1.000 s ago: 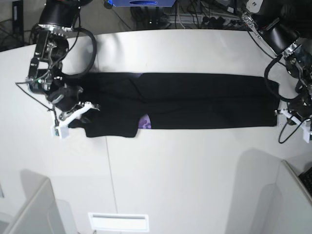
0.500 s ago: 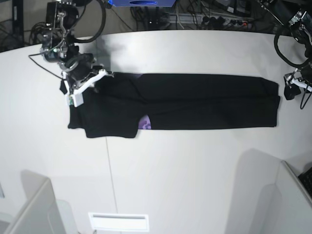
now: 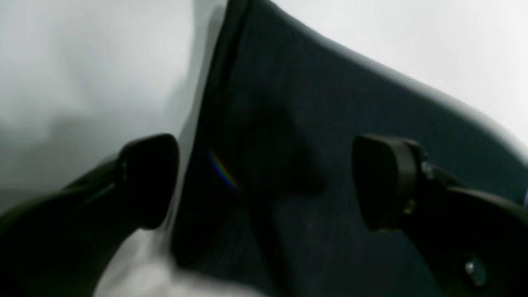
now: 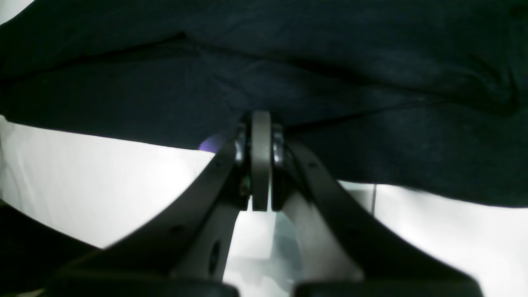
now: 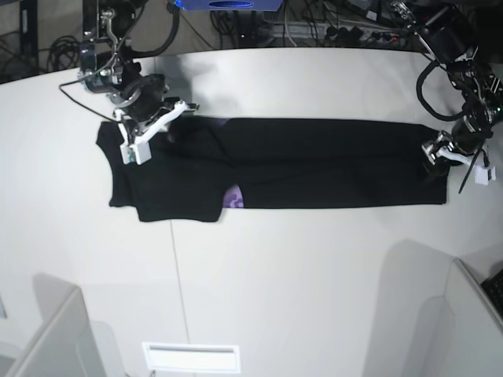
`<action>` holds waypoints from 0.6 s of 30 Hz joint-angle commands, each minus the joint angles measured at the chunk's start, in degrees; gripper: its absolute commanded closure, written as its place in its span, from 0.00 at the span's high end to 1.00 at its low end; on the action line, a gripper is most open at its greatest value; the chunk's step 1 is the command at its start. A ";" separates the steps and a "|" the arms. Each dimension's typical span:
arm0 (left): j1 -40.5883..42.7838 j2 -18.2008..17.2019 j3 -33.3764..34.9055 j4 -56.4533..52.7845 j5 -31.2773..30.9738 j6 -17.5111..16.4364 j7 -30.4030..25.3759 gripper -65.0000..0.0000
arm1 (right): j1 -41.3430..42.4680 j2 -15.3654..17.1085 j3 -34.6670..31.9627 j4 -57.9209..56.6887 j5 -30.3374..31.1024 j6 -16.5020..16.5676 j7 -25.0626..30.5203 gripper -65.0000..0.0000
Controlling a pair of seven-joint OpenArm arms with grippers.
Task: Fold the T-shirt properly
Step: 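Grasp the folded edge with both grippers and pull it away from the collar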
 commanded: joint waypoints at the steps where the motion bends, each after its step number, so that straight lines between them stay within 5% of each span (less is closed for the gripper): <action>1: -1.07 -1.01 1.06 -0.95 0.75 1.59 0.60 0.97 | 0.16 0.31 0.18 0.96 0.56 0.37 1.07 0.00; 6: -1.60 -1.71 4.76 -3.50 0.75 3.17 -0.10 0.76 | 0.16 0.31 0.18 1.05 0.56 0.29 1.07 0.00; 13: -1.34 -2.41 5.02 -3.59 0.84 3.35 -0.19 0.01 | 0.16 -0.05 3.34 1.05 0.91 0.20 1.07 0.00; 18: -1.95 -3.82 4.58 -3.32 4.70 3.35 -0.19 0.00 | 0.16 -0.13 6.24 1.05 1.00 0.29 1.07 0.00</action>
